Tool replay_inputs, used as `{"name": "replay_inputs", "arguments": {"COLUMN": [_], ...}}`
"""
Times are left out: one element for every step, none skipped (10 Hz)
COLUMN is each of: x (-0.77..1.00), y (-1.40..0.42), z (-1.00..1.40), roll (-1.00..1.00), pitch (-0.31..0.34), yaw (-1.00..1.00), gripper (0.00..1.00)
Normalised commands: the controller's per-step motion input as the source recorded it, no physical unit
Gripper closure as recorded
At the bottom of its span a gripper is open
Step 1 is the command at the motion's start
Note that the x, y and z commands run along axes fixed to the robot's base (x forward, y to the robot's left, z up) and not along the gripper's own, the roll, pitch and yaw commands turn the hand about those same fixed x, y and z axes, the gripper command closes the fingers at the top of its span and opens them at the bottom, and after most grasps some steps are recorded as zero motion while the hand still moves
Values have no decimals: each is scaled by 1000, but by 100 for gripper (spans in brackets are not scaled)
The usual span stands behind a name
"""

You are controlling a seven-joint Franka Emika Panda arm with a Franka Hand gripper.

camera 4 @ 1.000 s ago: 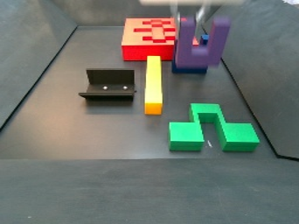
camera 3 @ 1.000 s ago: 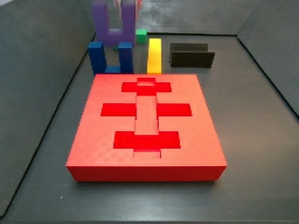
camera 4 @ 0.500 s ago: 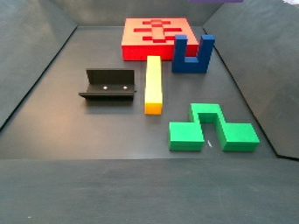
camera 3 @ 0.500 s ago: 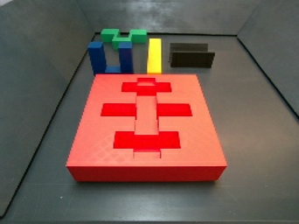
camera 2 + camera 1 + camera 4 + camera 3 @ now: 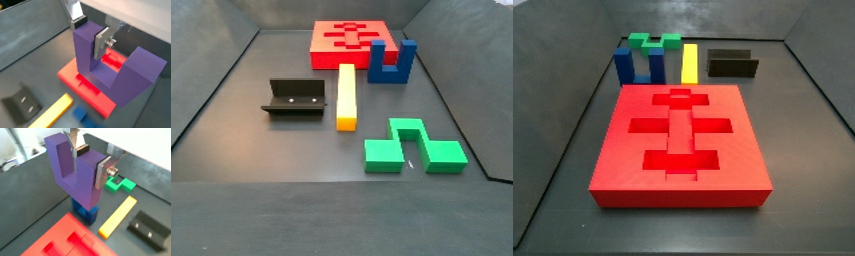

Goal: Pick up the purple object. Move up. Move to above the board. Insert the purple object.
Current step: Move to above the board, then insert the purple object.

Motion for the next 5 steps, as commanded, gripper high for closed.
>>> {"name": "replay_inputs", "arguments": {"x": [465, 237, 119, 0, 174], "y": [-1400, -672, -219, -100, -520], "z": [262, 134, 58, -83, -637], "roll": [-1, 9, 13, 0, 0], "pitch": [145, 136, 122, -27, -169], "yaw": [12, 11, 4, 0, 0], "gripper": [100, 100, 100, 100, 100]}}
